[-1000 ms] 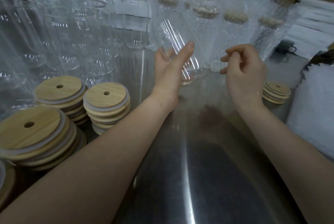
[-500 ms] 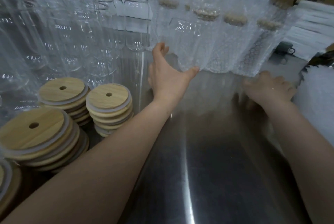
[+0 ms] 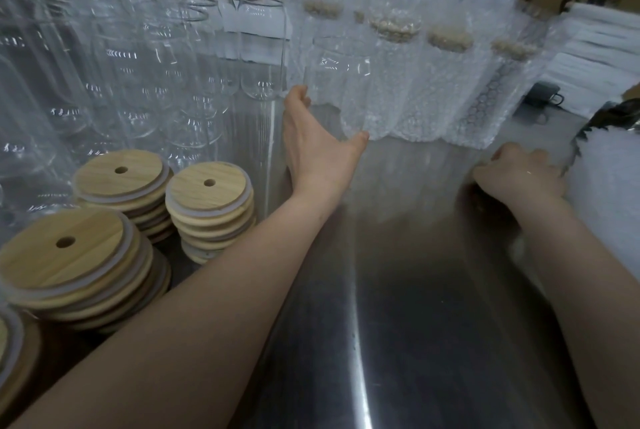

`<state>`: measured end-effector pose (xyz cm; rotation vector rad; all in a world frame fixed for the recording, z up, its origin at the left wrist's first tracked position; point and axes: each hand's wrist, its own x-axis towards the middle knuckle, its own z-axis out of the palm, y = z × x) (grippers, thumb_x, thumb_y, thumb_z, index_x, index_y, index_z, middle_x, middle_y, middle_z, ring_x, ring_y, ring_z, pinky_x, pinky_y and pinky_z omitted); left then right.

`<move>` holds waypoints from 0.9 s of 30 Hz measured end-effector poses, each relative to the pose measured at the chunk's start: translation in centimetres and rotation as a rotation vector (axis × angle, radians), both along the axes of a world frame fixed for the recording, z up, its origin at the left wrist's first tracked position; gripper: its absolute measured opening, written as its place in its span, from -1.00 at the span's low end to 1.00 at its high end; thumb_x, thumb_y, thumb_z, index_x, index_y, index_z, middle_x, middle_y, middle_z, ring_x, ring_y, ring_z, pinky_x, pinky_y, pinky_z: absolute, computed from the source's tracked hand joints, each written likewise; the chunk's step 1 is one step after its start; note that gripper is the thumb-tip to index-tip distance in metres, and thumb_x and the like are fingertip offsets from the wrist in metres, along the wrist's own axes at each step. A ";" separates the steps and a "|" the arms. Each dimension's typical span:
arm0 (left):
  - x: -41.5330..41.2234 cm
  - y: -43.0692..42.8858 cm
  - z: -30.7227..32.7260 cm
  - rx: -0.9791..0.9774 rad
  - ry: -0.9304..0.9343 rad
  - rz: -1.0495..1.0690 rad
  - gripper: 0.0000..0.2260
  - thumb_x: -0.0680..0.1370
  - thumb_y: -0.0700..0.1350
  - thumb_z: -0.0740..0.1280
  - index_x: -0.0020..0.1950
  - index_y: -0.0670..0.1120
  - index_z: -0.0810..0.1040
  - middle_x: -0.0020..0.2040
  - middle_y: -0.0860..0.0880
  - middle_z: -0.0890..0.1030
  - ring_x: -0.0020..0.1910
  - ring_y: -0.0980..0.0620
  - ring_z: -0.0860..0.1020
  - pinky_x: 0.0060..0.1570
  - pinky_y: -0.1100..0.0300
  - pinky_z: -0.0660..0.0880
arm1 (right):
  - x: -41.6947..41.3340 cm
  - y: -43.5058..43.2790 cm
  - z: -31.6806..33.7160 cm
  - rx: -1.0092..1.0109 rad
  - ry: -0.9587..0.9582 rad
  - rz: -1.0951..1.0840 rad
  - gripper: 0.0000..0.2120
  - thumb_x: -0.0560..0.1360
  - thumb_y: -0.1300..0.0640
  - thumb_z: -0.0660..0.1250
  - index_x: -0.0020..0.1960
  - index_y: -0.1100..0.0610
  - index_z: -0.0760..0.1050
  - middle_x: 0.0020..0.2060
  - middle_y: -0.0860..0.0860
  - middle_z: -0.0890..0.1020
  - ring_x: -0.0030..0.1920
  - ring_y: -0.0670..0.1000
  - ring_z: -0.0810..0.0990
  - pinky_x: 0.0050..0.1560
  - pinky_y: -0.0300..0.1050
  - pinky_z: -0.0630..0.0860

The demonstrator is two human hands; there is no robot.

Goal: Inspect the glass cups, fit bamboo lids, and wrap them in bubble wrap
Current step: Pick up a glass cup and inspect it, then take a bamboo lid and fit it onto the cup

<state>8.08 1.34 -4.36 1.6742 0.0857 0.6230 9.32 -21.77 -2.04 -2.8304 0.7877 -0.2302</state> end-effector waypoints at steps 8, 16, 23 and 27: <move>-0.1 -0.1 0.0 0.048 0.007 0.012 -0.13 0.37 -0.10 0.55 0.53 -0.08 0.10 0.43 -0.09 0.31 0.43 -0.04 0.30 0.42 -0.04 0.27 | -0.2 1.1 0.5 -0.018 -0.043 0.058 -0.62 0.56 0.05 0.27 0.34 0.13 0.44 0.31 0.29 0.39 0.33 0.35 0.39 0.32 0.13 0.34; -0.3 -0.1 0.2 0.057 0.011 0.009 -0.08 0.38 -0.09 0.55 0.56 -0.04 0.03 0.48 -0.09 0.25 0.47 -0.02 0.25 0.45 -0.07 0.25 | -0.7 4.7 1.1 0.586 -0.630 0.317 -0.69 0.57 0.01 0.16 0.28 -0.01 0.48 0.10 0.06 0.57 0.09 0.13 0.58 -0.03 -0.06 0.53; -0.3 -0.2 0.1 0.069 0.002 0.013 -0.08 0.37 -0.05 0.56 0.55 -0.01 0.05 0.47 -0.07 0.25 0.44 -0.05 0.28 0.44 -0.06 0.27 | -2.0 8.3 0.4 1.427 -0.410 0.461 -0.82 0.68 0.05 0.12 0.08 0.07 0.48 -0.04 0.22 0.68 -0.19 0.21 0.72 -0.47 -0.10 0.57; -0.1 -0.2 0.0 0.074 -0.005 0.018 -0.09 0.37 -0.07 0.56 0.54 -0.04 0.07 0.46 -0.08 0.26 0.44 -0.05 0.28 0.43 -0.05 0.27 | -2.1 8.4 -0.2 1.471 -0.363 0.523 -0.85 0.67 0.06 0.17 0.09 0.09 0.48 -0.12 0.15 0.72 -0.17 0.22 0.72 -0.47 -0.16 0.54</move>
